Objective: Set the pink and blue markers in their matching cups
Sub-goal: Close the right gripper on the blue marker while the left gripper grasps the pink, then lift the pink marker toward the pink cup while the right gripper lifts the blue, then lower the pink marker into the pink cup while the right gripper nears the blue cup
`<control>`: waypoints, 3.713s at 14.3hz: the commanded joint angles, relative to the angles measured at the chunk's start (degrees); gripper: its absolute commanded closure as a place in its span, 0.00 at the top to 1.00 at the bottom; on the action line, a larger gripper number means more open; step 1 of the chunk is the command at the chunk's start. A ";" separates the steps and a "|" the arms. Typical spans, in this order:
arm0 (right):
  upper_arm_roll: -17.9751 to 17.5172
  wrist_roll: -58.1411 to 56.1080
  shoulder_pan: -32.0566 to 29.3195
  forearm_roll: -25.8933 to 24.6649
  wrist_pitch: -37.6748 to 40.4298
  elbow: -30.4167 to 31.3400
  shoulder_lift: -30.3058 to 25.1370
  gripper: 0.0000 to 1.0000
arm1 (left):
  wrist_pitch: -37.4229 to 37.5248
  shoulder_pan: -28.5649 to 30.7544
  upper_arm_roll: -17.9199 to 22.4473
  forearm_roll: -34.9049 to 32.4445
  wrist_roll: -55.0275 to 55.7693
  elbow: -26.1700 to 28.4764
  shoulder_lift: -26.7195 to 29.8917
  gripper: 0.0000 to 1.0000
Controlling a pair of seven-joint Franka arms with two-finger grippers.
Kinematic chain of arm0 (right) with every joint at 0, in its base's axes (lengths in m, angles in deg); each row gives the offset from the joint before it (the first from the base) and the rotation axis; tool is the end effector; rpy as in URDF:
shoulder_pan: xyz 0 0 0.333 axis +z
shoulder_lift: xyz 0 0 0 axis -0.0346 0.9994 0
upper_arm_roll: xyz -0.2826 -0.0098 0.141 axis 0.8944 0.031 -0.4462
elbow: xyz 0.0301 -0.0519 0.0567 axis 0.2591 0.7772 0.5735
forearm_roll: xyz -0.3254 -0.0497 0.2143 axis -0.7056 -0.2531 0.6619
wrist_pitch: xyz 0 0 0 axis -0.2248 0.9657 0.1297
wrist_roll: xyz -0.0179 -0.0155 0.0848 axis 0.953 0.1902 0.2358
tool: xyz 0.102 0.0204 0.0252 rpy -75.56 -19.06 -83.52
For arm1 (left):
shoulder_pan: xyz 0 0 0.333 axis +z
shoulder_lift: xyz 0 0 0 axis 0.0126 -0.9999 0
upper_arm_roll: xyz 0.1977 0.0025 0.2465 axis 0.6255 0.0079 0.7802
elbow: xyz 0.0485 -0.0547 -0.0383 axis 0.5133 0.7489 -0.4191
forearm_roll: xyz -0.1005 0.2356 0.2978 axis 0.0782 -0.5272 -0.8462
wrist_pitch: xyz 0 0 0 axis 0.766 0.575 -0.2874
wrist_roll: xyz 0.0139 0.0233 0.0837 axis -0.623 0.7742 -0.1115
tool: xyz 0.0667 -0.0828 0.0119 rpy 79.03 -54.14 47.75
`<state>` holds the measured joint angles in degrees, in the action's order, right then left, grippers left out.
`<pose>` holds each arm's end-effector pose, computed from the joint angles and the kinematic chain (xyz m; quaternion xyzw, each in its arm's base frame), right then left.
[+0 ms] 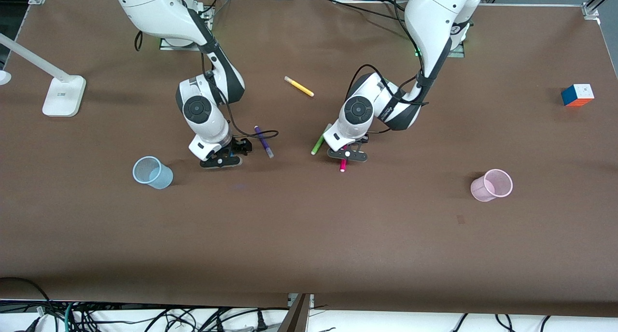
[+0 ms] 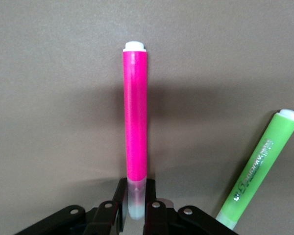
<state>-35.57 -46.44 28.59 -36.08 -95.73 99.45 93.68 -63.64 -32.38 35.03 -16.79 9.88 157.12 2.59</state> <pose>0.5216 0.2553 0.1661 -0.9980 -0.0633 -0.0087 0.0009 0.4925 -0.3912 0.1753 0.9937 -0.0648 -0.0911 0.0013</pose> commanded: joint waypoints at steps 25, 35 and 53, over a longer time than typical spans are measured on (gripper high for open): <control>9.42 -37.13 -0.07 0.62 21.54 -14.79 -7.24 0.00 | 47.75 24.01 2.99 -50.15 -52.86 -13.43 3.70 0.12; 21.54 -92.04 -2.44 28.88 36.63 -14.71 -11.02 0.00 | 45.11 25.51 2.99 -49.88 -51.89 -18.52 -1.21 0.13; 24.19 -137.37 -17.38 53.96 52.92 -18.48 0.14 0.00 | 45.73 26.83 2.91 -45.58 -51.72 -16.24 -1.57 0.18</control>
<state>-10.92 -181.91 12.57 15.71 -44.26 83.81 91.36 -18.68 -5.85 38.19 -63.84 -41.46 140.99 1.21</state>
